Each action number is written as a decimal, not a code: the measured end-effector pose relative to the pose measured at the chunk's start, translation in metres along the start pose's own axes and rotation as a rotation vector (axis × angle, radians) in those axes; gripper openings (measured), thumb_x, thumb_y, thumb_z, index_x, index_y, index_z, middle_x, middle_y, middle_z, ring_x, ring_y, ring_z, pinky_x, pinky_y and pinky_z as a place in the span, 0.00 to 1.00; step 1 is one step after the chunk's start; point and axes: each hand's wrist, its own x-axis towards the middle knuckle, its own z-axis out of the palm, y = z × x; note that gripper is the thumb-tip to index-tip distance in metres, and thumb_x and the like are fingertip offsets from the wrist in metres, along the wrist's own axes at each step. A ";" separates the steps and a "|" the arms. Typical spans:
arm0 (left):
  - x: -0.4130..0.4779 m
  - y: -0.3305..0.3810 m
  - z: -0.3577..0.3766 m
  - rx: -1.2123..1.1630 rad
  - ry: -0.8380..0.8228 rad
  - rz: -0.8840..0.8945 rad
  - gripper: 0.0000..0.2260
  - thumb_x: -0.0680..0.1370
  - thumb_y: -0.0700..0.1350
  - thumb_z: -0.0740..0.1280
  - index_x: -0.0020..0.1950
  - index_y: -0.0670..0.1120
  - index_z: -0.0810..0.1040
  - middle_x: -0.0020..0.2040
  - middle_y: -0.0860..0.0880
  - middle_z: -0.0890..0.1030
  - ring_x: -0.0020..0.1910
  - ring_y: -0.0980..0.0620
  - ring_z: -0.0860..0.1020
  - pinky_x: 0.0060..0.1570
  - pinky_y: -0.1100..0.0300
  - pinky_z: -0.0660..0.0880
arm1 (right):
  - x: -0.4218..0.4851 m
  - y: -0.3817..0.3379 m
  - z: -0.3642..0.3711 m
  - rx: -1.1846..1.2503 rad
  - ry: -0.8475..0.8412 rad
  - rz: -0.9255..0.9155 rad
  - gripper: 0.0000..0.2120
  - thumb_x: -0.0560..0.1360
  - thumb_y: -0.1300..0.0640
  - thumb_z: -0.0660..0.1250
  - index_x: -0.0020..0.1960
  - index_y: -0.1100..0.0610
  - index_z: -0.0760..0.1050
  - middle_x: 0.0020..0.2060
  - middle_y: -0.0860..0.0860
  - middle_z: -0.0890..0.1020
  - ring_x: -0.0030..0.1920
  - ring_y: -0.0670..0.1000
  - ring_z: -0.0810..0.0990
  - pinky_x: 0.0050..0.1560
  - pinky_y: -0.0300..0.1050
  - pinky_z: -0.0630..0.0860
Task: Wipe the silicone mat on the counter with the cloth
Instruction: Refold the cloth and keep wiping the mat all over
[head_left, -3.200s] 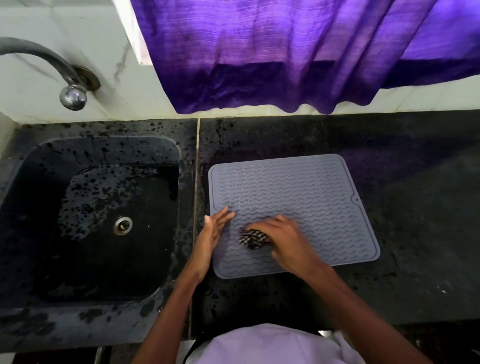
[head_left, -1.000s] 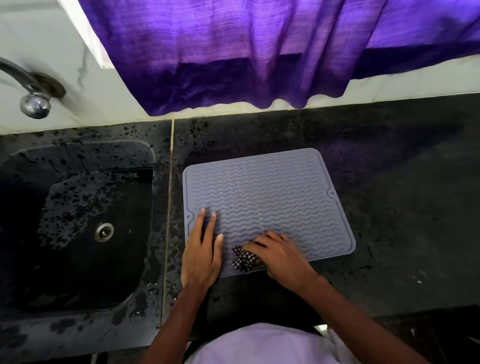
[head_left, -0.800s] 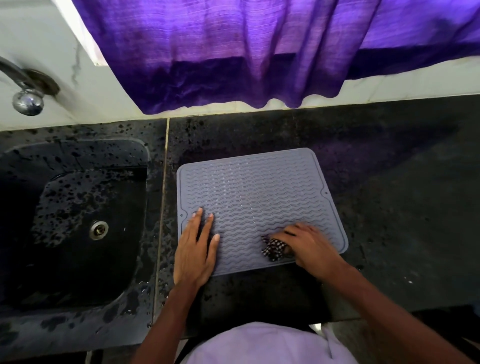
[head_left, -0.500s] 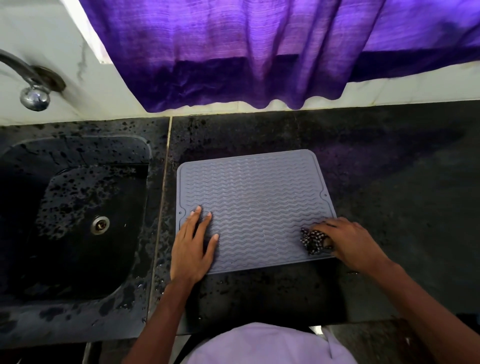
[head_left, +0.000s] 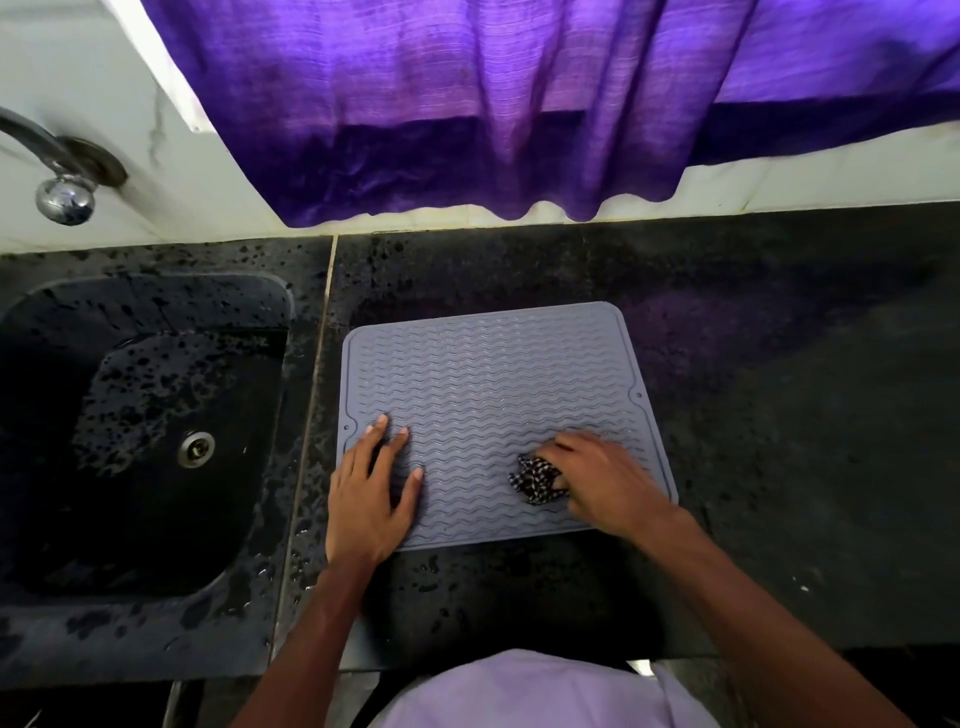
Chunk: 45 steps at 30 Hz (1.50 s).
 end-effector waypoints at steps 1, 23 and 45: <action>0.000 0.000 0.000 0.000 0.006 0.004 0.25 0.80 0.59 0.59 0.74 0.49 0.72 0.78 0.50 0.66 0.75 0.47 0.67 0.68 0.45 0.70 | -0.003 0.008 -0.002 0.008 -0.022 0.018 0.25 0.69 0.61 0.68 0.66 0.53 0.71 0.59 0.50 0.75 0.61 0.55 0.73 0.59 0.50 0.73; 0.000 0.000 0.002 0.024 0.035 0.008 0.26 0.80 0.59 0.60 0.74 0.48 0.72 0.78 0.49 0.67 0.74 0.46 0.68 0.66 0.45 0.70 | -0.024 0.041 -0.007 0.079 -0.018 0.019 0.24 0.74 0.60 0.65 0.68 0.48 0.66 0.62 0.47 0.71 0.63 0.53 0.72 0.57 0.52 0.76; 0.000 0.001 0.001 0.015 0.021 -0.005 0.26 0.80 0.60 0.60 0.75 0.49 0.71 0.78 0.50 0.66 0.74 0.46 0.68 0.69 0.43 0.69 | -0.039 0.086 -0.018 0.068 -0.199 0.191 0.22 0.76 0.60 0.63 0.68 0.49 0.67 0.62 0.49 0.71 0.64 0.53 0.70 0.61 0.56 0.73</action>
